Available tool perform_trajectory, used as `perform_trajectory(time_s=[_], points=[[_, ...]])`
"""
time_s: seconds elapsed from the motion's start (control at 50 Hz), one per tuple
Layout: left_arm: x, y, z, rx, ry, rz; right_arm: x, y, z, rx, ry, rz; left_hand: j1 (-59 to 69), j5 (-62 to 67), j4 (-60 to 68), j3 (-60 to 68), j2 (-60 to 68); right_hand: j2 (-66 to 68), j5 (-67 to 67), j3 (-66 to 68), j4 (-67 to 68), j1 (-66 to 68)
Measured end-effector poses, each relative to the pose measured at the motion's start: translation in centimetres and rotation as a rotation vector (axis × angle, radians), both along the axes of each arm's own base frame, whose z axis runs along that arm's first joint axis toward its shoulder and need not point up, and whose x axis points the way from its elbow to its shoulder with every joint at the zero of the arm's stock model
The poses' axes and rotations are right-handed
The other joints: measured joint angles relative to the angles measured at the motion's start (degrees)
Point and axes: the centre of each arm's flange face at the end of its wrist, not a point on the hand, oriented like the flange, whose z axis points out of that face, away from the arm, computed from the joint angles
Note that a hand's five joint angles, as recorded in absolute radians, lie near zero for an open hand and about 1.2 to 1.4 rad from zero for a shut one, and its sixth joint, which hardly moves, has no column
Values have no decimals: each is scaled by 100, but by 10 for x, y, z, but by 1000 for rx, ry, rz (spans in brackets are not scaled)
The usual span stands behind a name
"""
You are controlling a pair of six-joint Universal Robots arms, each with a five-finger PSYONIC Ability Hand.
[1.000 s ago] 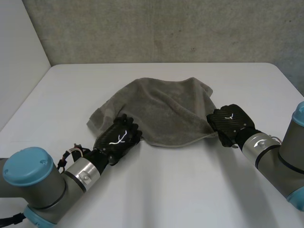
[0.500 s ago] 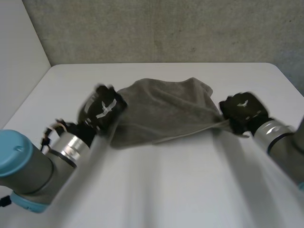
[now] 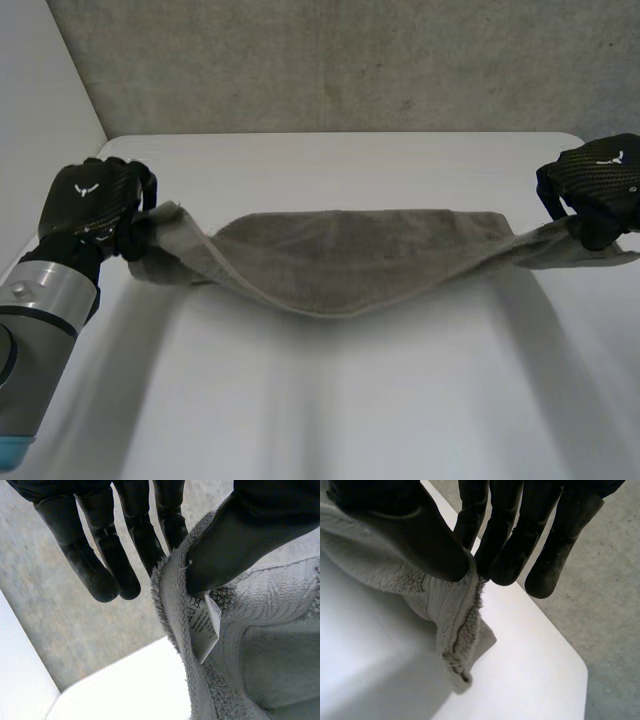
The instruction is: Fold the towel.
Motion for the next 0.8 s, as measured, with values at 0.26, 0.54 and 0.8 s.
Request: perform_trajectory(time_s=[0.26,0.54,0.8], points=[[-15,-66,-26,143,-46,65,44,-57,-60,99,115,56,13,0,19,13,0,0,0,0,0,0],[-48,-151,116,-262,359,2,92,-144,64,-846,-188,-84,24,0,21,20,13,0,0,0,50,0],[-41,-151,174,-479,656,-134,85,-118,91,-939,-286,7,25,0,21,22,13,1,17,1,50,1]])
